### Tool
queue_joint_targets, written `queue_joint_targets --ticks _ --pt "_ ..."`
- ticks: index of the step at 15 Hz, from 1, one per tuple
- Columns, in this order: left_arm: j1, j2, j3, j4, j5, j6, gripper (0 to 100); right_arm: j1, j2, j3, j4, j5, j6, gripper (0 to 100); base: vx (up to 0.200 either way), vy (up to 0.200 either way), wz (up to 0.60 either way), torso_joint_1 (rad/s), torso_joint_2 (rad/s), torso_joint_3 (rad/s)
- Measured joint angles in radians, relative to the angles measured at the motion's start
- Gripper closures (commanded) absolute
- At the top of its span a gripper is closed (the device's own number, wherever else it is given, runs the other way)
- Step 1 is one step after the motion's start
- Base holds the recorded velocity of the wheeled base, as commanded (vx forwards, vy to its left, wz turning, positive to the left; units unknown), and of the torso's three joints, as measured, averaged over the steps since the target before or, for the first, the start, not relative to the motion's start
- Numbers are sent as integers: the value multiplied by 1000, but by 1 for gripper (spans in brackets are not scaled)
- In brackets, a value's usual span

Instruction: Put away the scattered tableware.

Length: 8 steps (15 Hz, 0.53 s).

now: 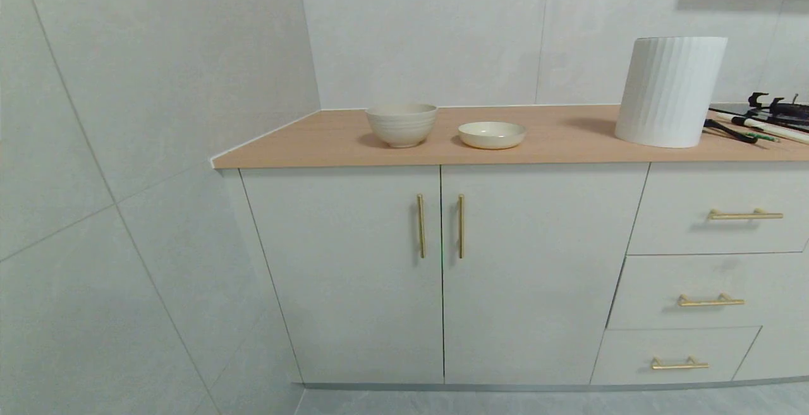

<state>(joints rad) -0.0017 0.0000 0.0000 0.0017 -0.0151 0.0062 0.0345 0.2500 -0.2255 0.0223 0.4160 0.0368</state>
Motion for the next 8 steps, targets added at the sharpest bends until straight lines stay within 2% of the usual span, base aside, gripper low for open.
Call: queue_joint_targets --ticks 4,8 --pt "0 0 0 0 0 0 0 54 361 -148 -16 78 7 0 0 0 0 0 0 0" --pt "0 0 0 0 0 0 0 208 760 -350 -130 100 81 0 0 0 0 0 0 0"
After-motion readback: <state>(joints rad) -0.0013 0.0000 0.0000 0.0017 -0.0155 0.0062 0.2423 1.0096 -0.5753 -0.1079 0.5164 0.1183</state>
